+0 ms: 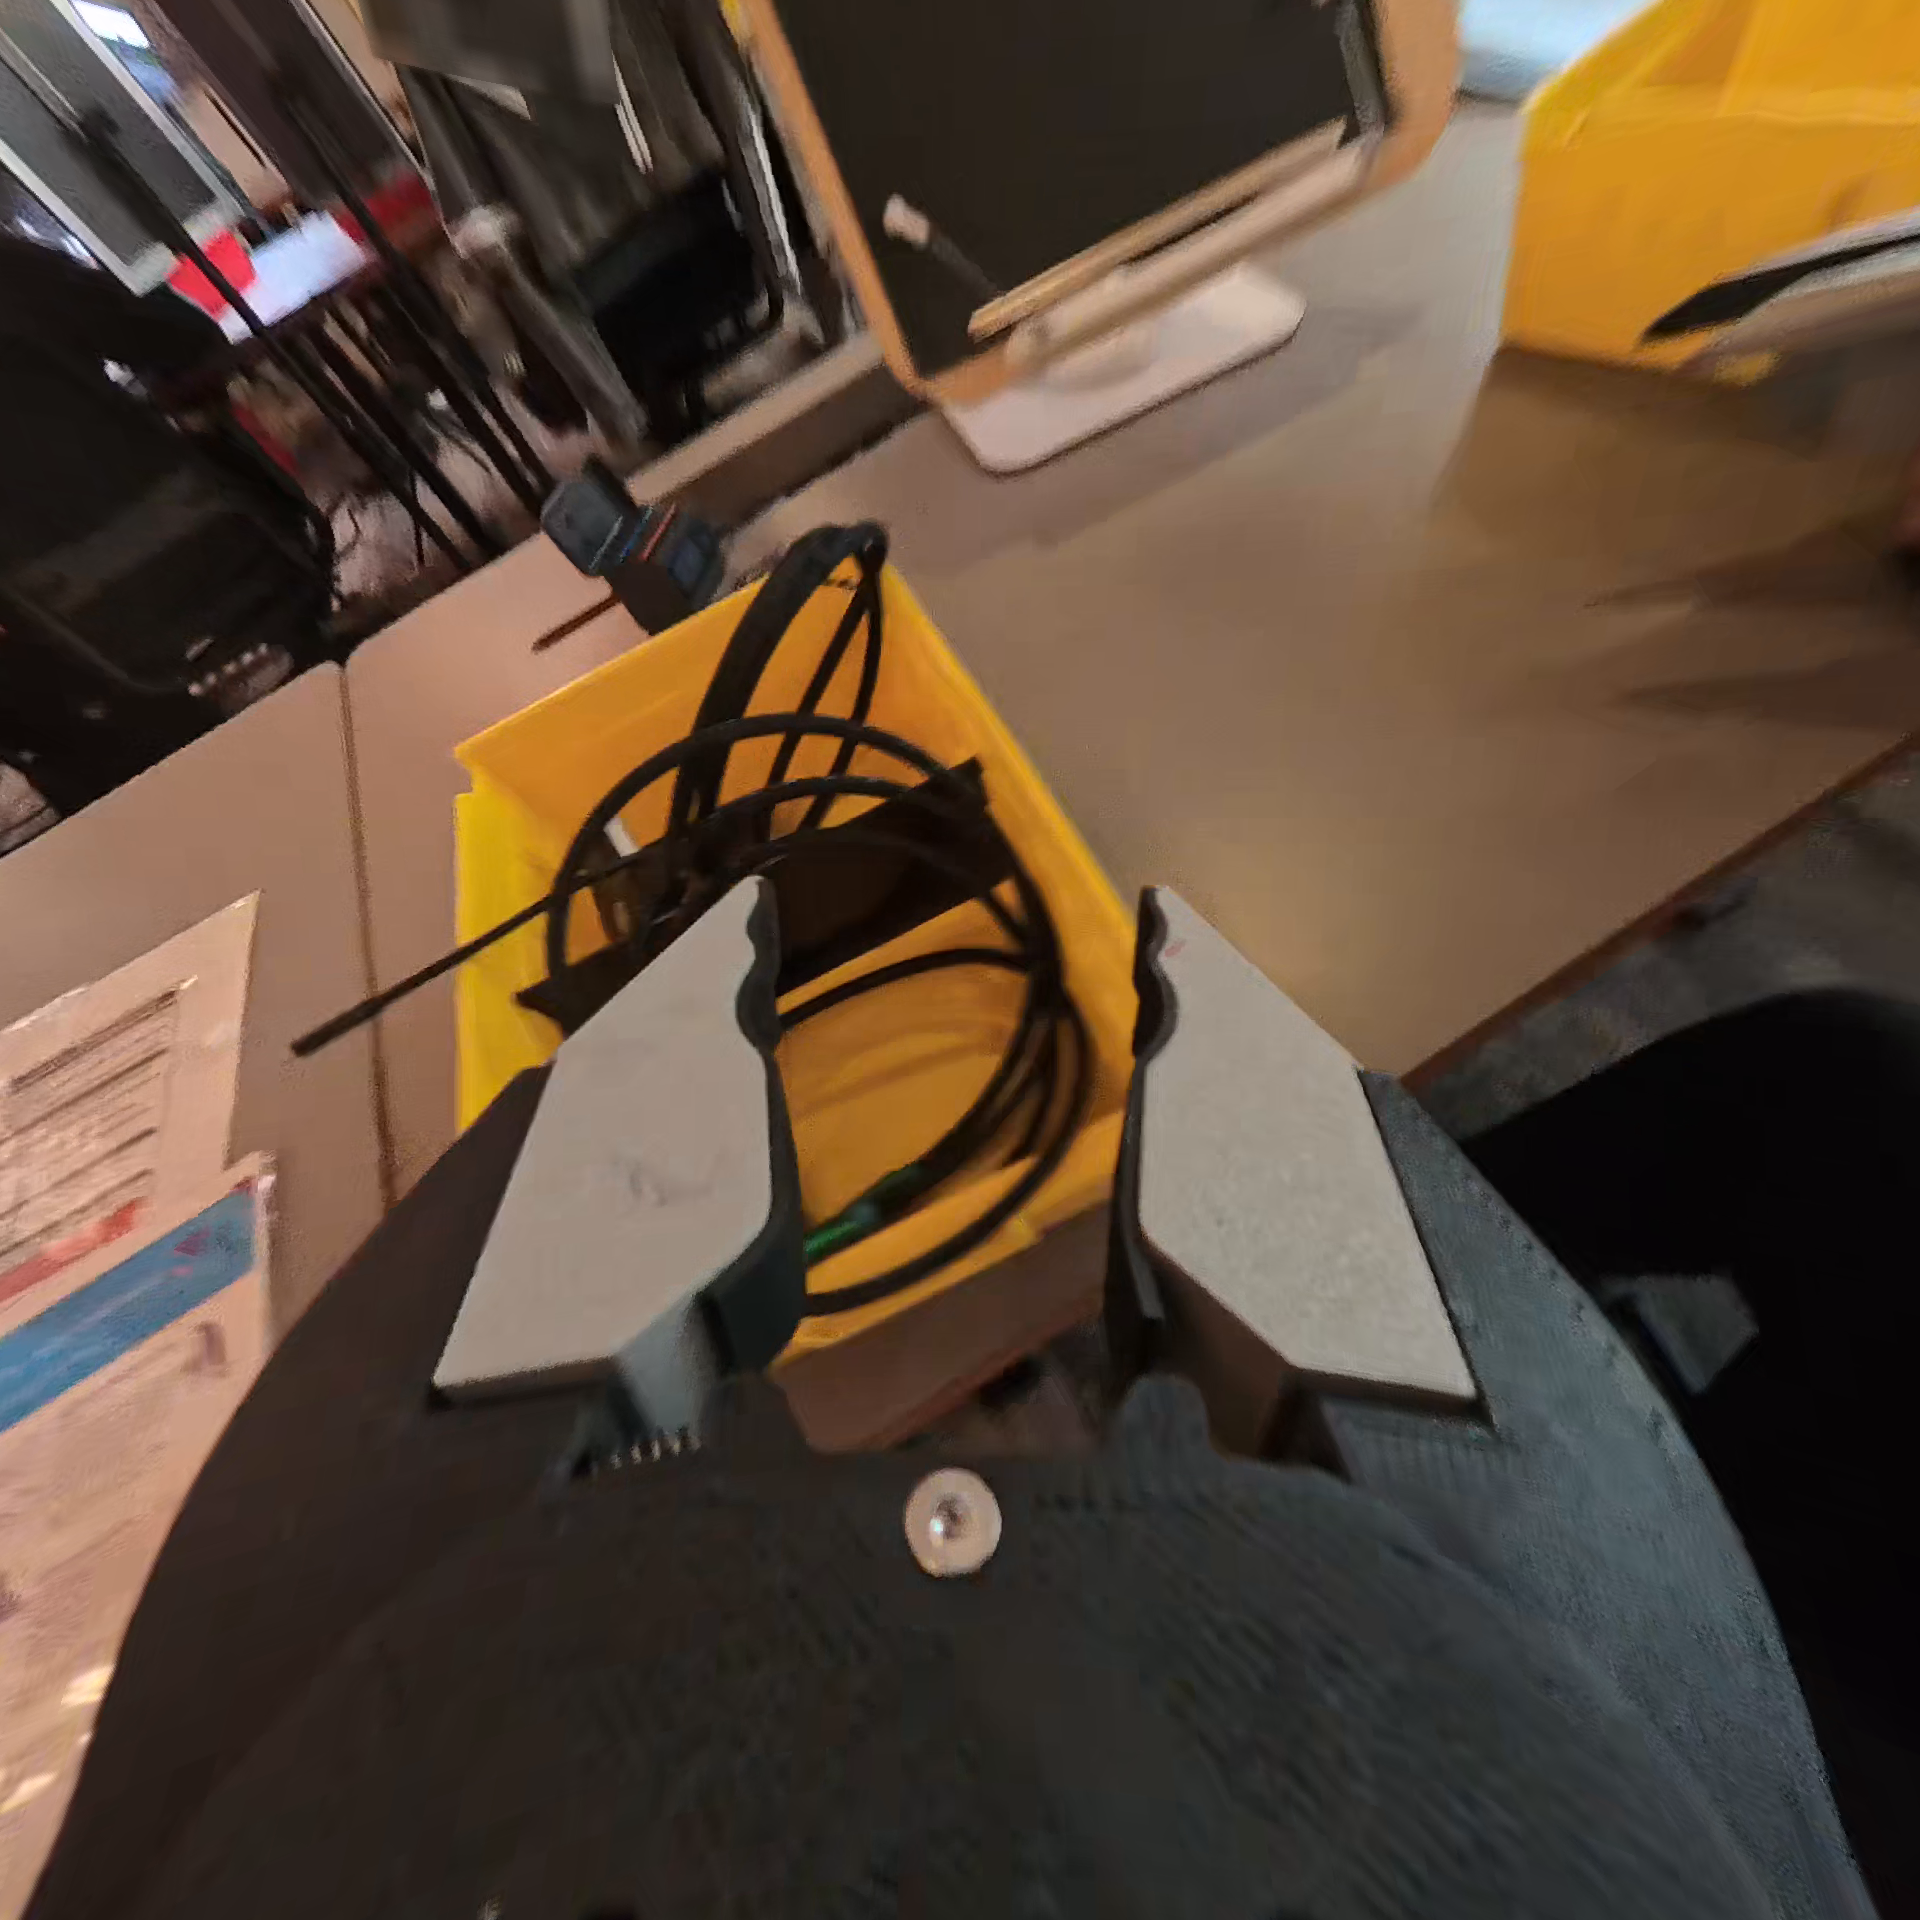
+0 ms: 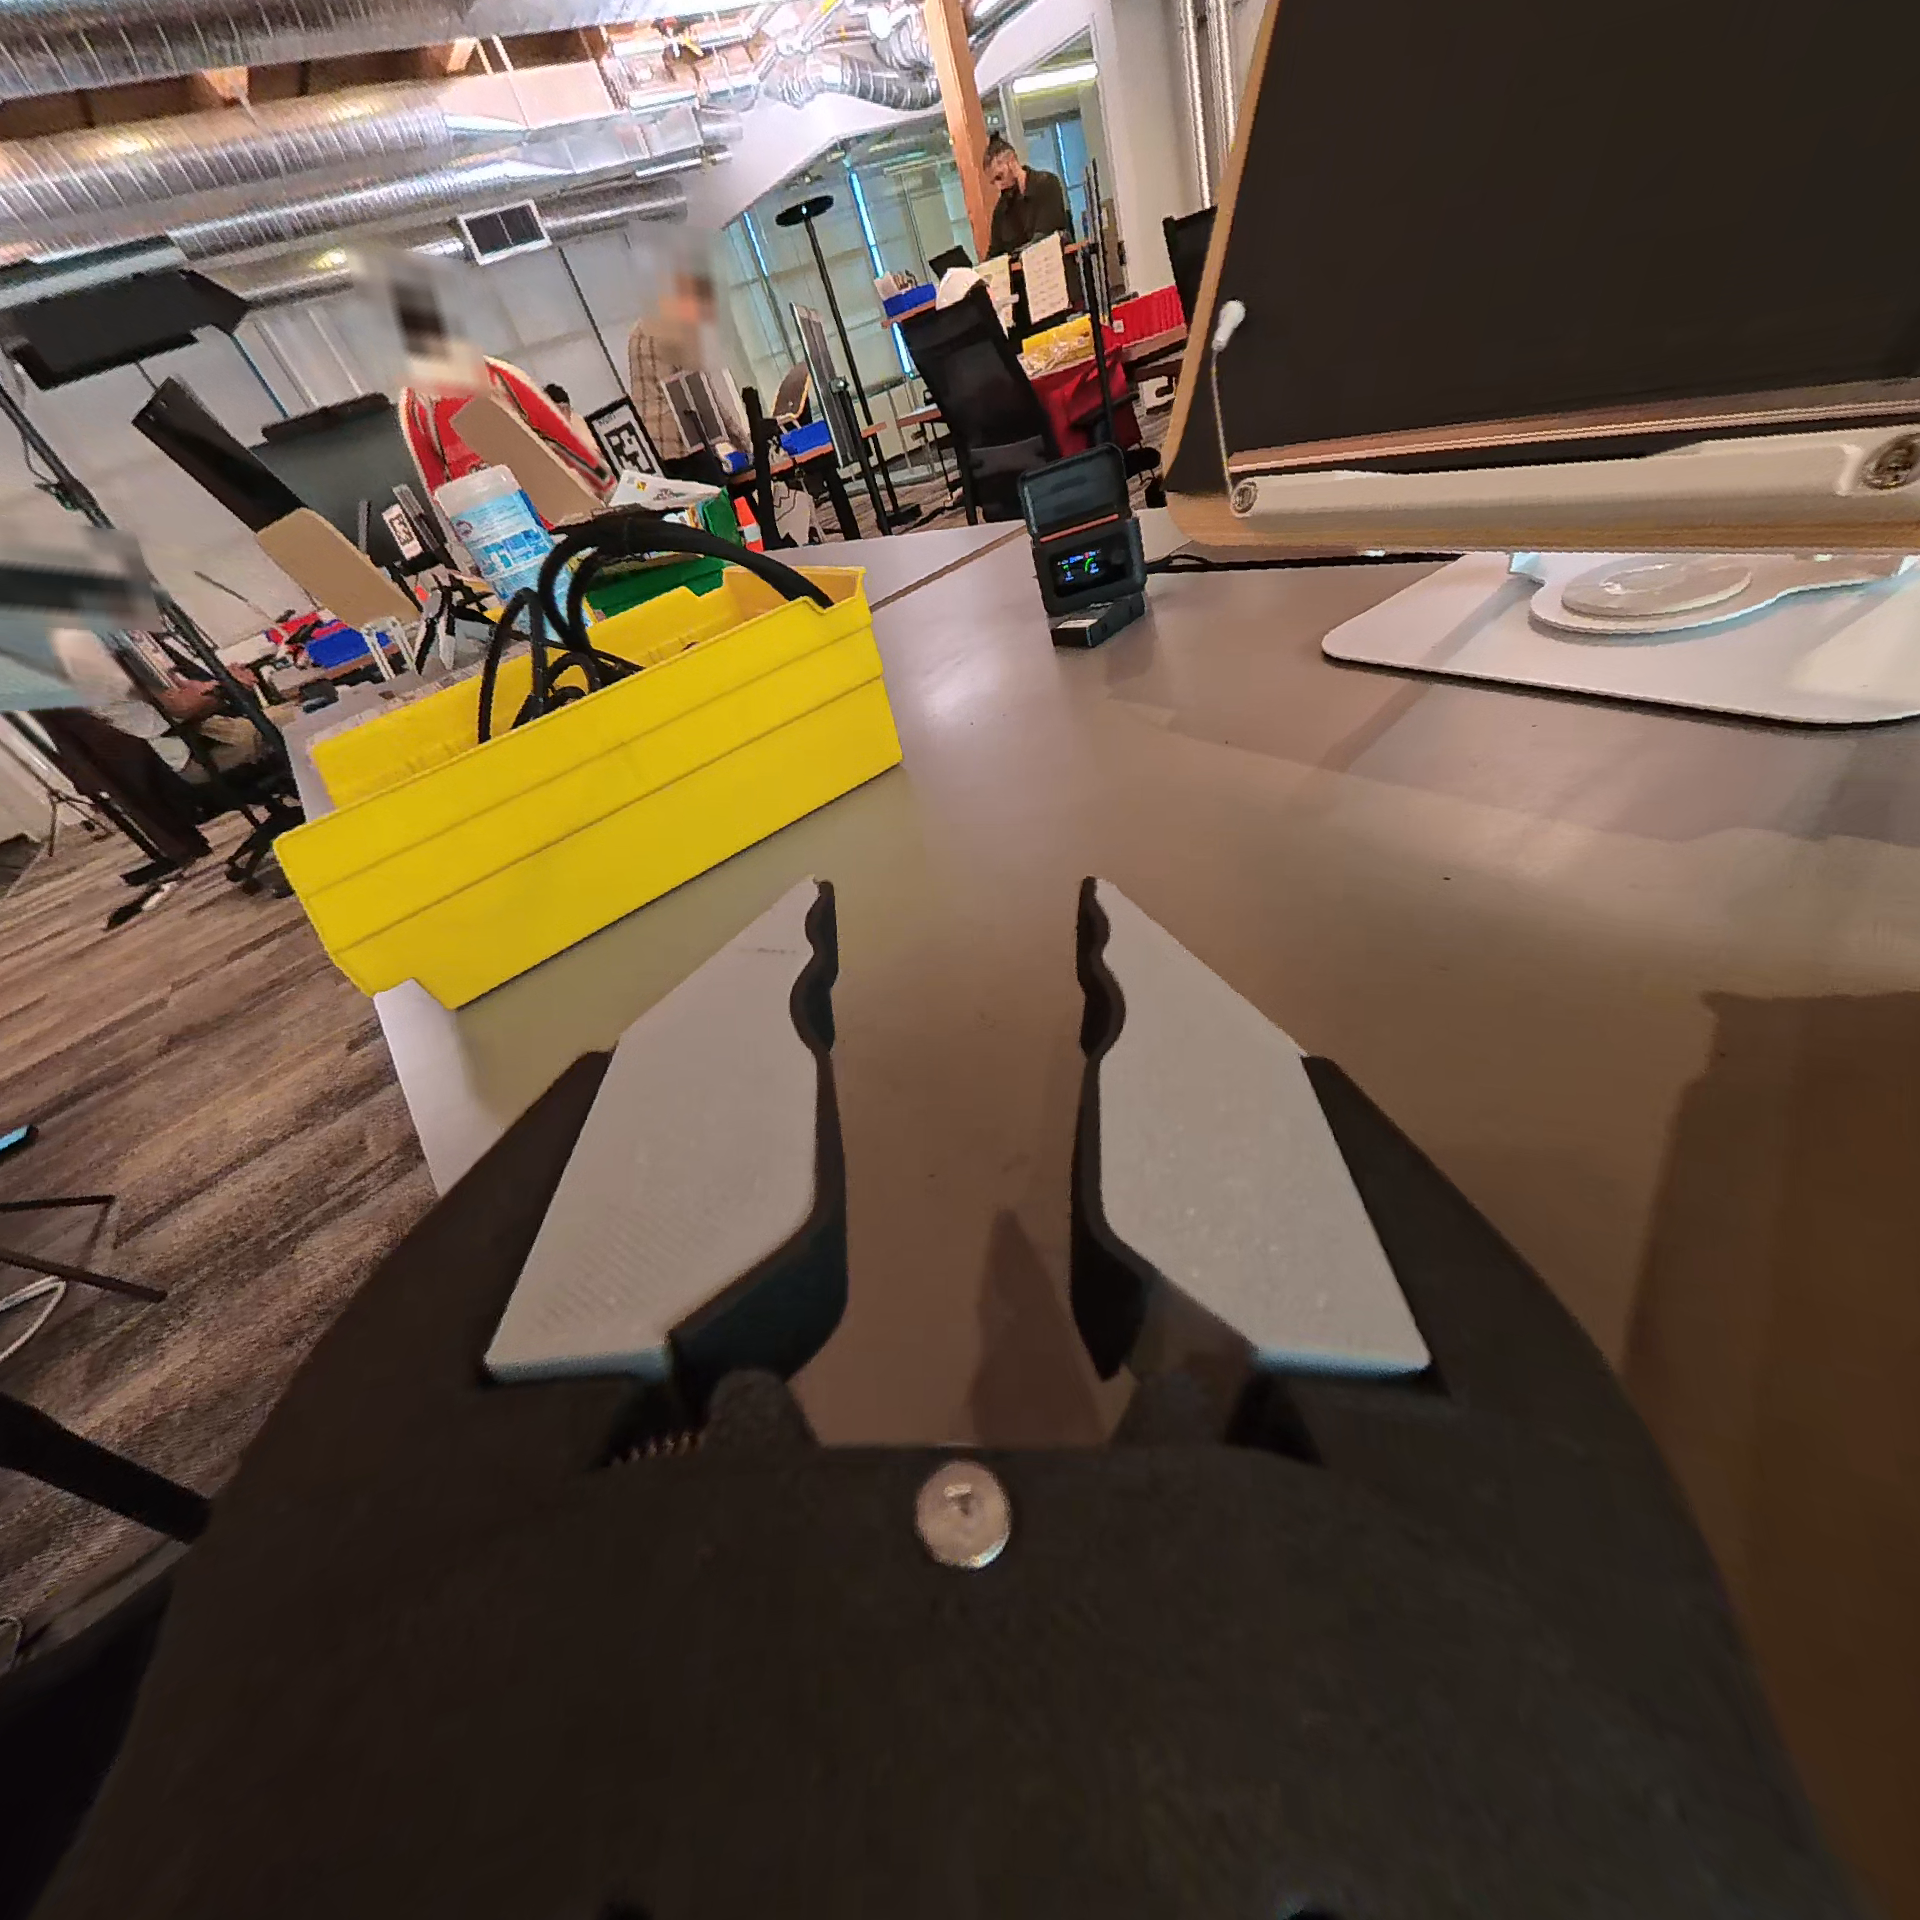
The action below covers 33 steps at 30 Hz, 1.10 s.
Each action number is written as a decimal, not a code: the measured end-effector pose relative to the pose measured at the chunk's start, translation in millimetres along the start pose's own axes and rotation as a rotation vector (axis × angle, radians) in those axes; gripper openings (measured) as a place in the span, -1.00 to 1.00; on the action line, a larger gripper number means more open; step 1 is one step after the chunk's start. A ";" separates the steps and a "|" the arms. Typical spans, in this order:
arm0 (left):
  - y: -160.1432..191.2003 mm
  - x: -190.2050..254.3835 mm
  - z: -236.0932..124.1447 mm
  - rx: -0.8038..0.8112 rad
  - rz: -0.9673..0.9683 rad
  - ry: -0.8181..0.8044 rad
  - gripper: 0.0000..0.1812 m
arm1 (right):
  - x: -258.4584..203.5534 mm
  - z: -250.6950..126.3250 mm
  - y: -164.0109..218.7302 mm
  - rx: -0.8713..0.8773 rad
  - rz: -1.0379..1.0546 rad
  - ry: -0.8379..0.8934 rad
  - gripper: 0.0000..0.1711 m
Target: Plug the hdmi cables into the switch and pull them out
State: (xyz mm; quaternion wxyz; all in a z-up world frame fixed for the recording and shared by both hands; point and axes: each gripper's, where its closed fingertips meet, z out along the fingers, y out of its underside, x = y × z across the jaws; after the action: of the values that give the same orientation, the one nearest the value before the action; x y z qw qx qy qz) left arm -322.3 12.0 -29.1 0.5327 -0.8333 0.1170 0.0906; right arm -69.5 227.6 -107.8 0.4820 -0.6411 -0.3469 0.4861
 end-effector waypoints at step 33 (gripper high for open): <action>76.0 214.8 11.1 0.265 -0.128 0.495 -0.36 | -17.9 23.6 38.0 -0.263 -0.207 0.031 -0.39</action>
State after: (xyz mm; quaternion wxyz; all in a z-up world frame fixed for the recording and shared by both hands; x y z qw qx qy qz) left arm -139.4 -29.9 -158.8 0.5967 -0.7589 0.2015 -0.1656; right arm -98.2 206.7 -140.4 0.4467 -0.6670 -0.4643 0.3740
